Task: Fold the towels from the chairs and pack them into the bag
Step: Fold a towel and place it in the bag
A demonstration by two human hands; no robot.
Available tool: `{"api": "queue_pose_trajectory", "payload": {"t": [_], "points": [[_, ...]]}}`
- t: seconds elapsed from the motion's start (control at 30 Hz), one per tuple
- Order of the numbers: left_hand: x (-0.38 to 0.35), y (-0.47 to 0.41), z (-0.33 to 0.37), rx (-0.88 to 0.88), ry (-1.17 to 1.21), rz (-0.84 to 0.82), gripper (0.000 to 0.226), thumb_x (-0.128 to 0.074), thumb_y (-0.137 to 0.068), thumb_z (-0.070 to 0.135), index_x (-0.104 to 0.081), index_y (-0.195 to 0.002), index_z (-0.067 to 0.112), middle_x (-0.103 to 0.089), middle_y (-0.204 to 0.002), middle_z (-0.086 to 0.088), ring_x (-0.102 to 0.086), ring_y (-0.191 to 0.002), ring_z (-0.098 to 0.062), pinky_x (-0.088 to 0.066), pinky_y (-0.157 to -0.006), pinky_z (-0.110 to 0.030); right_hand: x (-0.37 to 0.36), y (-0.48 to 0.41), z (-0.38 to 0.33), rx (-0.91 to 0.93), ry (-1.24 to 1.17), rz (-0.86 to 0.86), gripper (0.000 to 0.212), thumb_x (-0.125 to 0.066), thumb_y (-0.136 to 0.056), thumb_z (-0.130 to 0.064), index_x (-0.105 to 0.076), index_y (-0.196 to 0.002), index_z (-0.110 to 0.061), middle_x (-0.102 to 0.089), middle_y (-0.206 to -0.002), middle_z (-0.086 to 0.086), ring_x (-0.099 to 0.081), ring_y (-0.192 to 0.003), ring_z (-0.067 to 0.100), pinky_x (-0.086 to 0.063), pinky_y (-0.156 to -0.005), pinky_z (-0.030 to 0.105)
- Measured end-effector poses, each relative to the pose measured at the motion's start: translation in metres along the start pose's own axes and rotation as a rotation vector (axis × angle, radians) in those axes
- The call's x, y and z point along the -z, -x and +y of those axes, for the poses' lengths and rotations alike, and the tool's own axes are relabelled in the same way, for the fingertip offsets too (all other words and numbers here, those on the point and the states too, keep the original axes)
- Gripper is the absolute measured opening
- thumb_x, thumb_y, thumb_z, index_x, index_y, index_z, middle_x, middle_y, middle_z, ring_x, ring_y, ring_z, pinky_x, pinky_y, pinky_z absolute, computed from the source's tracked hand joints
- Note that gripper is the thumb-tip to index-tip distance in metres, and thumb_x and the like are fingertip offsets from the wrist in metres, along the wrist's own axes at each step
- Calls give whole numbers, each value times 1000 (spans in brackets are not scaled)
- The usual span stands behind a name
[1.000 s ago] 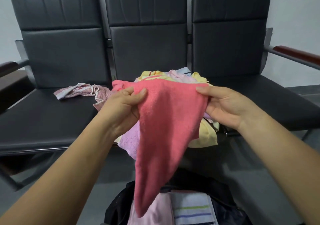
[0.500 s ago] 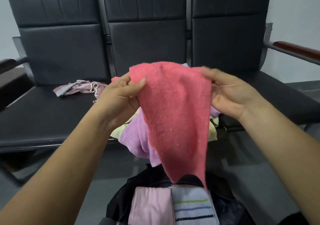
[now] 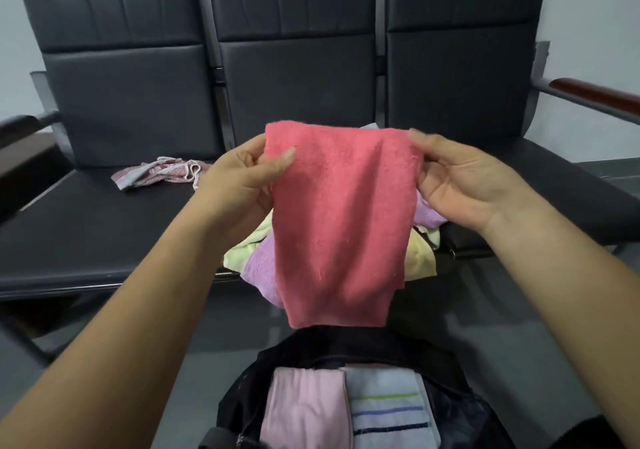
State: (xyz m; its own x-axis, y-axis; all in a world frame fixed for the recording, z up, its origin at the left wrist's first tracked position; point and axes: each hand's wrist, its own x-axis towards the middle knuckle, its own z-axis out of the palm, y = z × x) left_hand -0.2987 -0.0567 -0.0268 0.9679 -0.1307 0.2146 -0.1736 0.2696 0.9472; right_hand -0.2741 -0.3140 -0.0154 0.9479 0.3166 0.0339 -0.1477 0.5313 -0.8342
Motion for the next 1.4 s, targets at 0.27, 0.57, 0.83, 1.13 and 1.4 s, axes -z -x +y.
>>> {"api": "queue_pose_trajectory", "payload": {"t": [0.27, 0.57, 0.83, 1.13, 1.4], "points": [[10, 0, -5, -16, -279, 120, 23, -64, -96, 16, -74, -114, 6, -76, -99, -11, -72, -88, -20, -58, -77, -30, 12, -3, -1, 140, 307, 200, 8, -66, -95, -6, -71, -101, -6, -74, -84, 3, -71, -80, 15, -61, -73, 30], [-1, 1, -8, -2, -44, 42, 26, -66, -82, 9, -72, -107, 8, -78, -95, -3, -74, -90, -13, -58, -78, -23, 1, 7, -3, -23, 133, 21, 23, -52, -99, -5, -71, -90, 2, -73, -68, 3, -71, -62, 8, -56, -54, 19], [2, 2, -11, -1, -230, 216, 10, -75, -85, 19, -81, -78, 22, -73, -78, 1, -63, -70, -12, -60, -71, -22, 23, -6, 0, 172, 460, 244, 17, -69, -96, -14, -75, -81, -21, -72, -84, 1, -70, -83, 19, -60, -76, 36], [0, 2, -15, 4, -56, 194, 24, -72, -78, 9, -73, -102, 10, -78, -88, 1, -73, -82, -9, -57, -73, -20, 3, 8, -2, -58, 108, 22, 27, -51, -100, -7, -76, -94, -1, -78, -85, 4, -75, -79, 9, -60, -67, 22], [2, 5, -16, -133, -253, 315, 17, -79, -81, 21, -79, -97, 16, -77, -106, -10, -72, -102, -19, -55, -98, -35, 16, -2, 5, 233, 366, 268, 4, -75, -89, -9, -76, -91, -12, -75, -95, 6, -72, -88, 15, -58, -76, 26]]}}
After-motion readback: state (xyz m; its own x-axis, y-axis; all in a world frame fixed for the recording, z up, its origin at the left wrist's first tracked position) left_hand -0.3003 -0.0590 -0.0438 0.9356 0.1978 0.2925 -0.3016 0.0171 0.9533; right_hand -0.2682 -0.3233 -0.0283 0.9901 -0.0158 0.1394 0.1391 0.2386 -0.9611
